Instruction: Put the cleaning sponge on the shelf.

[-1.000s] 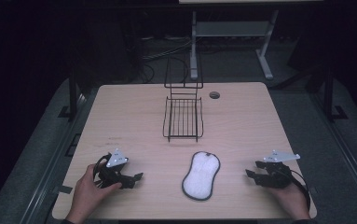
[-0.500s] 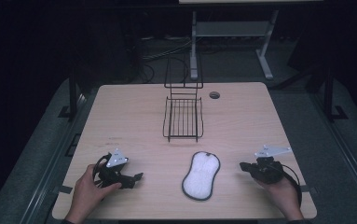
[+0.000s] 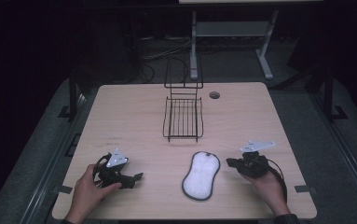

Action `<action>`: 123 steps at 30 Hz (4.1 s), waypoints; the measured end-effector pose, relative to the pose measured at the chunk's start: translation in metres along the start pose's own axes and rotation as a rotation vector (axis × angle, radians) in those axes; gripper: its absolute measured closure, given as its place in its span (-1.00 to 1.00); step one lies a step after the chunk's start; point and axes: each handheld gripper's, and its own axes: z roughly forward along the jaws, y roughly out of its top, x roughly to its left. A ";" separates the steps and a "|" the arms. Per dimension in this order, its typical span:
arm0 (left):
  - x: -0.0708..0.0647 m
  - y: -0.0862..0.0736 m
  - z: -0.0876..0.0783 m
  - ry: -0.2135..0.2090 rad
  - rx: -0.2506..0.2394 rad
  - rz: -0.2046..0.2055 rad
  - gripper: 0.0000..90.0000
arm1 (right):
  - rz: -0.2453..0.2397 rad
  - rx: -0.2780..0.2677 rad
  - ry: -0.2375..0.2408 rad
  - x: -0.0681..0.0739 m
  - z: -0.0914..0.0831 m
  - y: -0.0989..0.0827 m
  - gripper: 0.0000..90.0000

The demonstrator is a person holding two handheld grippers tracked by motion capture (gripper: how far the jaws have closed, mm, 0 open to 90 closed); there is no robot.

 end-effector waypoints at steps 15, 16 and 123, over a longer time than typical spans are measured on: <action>0.000 0.000 0.000 0.000 -0.001 -0.003 -0.72 | -0.051 0.019 0.044 0.015 0.031 0.022 0.99; 0.000 0.000 0.000 0.000 -0.001 -0.003 -0.72 | -0.054 0.022 0.043 0.015 0.033 0.023 0.99; 0.000 0.000 0.000 0.000 0.000 0.000 -0.72 | 0.016 0.017 0.047 0.011 -0.016 -0.026 0.78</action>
